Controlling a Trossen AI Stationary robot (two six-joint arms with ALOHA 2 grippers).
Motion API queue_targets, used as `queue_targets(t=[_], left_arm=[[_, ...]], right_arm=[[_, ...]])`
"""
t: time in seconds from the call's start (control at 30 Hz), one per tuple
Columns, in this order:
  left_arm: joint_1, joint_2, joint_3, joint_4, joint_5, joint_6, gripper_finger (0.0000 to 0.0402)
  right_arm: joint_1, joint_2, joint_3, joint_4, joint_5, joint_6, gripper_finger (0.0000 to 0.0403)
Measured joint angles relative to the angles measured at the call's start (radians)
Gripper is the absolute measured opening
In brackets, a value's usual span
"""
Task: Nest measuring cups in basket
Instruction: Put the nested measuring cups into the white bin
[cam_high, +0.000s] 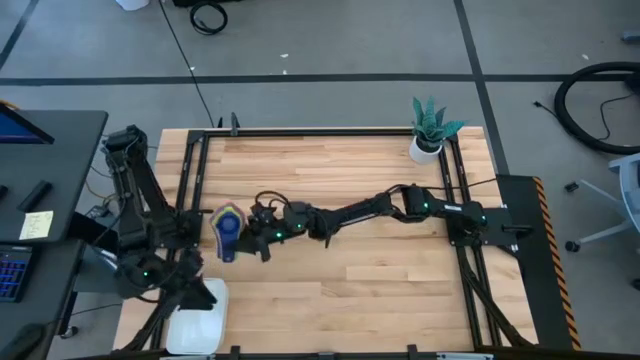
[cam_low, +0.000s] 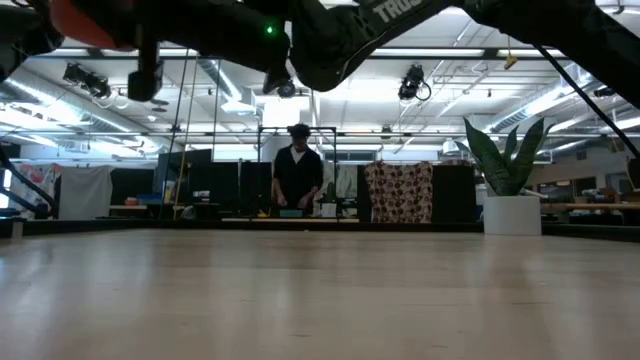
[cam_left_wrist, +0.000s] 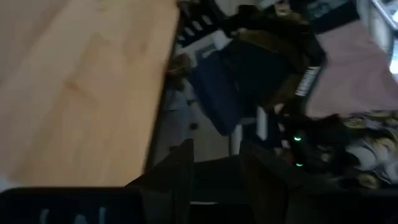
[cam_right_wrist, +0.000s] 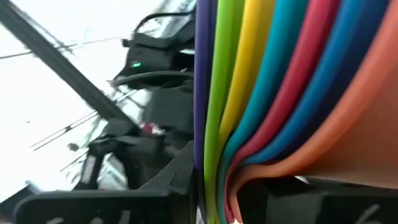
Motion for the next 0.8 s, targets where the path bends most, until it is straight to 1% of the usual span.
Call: queue_targets(t=[0.2,0.37,0.43,0.6,0.7,0.8], left_arm=[[-0.065,0.000,-0.001,-0.017,-0.003,-0.058,0.0133],[-0.132,-0.002,-0.001,-0.071,-0.062,-0.110,0.0133],[-0.166,-0.007,-0.001,-0.114,-0.114,-0.143,0.0133],[-0.258,-0.039,-0.001,-0.226,-0.293,-0.178,0.0133],[-0.310,-0.072,-0.001,-0.267,-0.399,-0.148,0.0133],[-0.344,-0.118,-0.001,-0.266,-0.475,-0.065,0.0133]], right_arm=[[-0.006,0.000,0.012,-0.001,-0.079,0.013,0.0077],[-0.010,0.000,0.063,-0.031,-0.137,0.007,0.0077],[-0.006,0.000,0.087,-0.076,-0.156,-0.003,0.0077],[0.009,-0.001,0.163,-0.193,-0.177,-0.052,0.0077],[0.014,-0.001,0.201,-0.252,-0.178,-0.082,0.0077],[0.016,-0.001,0.232,-0.289,-0.179,-0.099,0.0077]])
